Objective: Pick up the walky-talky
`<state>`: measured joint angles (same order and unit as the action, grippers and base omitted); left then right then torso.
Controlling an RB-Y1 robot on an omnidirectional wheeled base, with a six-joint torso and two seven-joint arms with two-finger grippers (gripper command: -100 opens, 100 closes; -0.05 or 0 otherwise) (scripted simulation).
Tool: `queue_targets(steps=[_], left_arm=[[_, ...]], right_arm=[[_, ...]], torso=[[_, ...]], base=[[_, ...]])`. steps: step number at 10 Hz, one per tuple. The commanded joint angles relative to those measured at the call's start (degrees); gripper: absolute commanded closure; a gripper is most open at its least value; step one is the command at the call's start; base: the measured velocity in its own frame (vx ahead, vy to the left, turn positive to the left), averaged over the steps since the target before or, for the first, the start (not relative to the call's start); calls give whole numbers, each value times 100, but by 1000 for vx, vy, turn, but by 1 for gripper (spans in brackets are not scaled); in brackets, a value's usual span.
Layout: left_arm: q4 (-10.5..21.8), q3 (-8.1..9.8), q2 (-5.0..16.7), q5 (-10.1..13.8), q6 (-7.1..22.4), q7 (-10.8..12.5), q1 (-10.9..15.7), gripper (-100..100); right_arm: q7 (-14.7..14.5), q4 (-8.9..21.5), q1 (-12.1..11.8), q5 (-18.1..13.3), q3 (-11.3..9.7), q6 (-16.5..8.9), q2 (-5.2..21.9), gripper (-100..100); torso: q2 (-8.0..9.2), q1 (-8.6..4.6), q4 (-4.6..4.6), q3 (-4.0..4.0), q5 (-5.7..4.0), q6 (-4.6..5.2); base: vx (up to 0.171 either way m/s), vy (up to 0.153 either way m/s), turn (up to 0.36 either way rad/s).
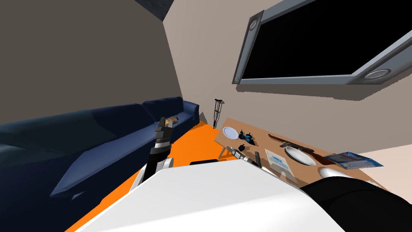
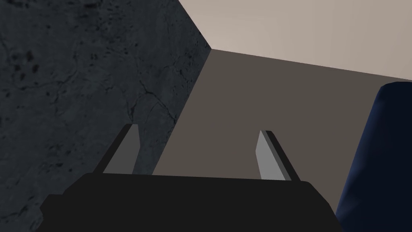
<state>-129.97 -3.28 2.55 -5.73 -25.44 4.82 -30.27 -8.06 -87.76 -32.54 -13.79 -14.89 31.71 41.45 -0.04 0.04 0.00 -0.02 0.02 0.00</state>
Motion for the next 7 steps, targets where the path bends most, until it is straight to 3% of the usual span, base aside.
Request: queue_targets(steps=[1,4,7], left_arm=[[0,0,0,0,0,0,0,0],[0,1,0,0,0,0,-1,0],[0,0,0,0,0,0,0,0]], right_arm=[[-25,233,5,-61,-54,-52,144,-100],[-87,758,52,-234,-197,-91,564,-100],[-119,1023,75,-318,-264,-114,765,-100]], torso=[[0,0,0,0,0,0],[0,-3,0,0,-1,3],[3,-3,1,2,0,1]], base=[[11,10,87],[6,9,99],[0,6,89]])
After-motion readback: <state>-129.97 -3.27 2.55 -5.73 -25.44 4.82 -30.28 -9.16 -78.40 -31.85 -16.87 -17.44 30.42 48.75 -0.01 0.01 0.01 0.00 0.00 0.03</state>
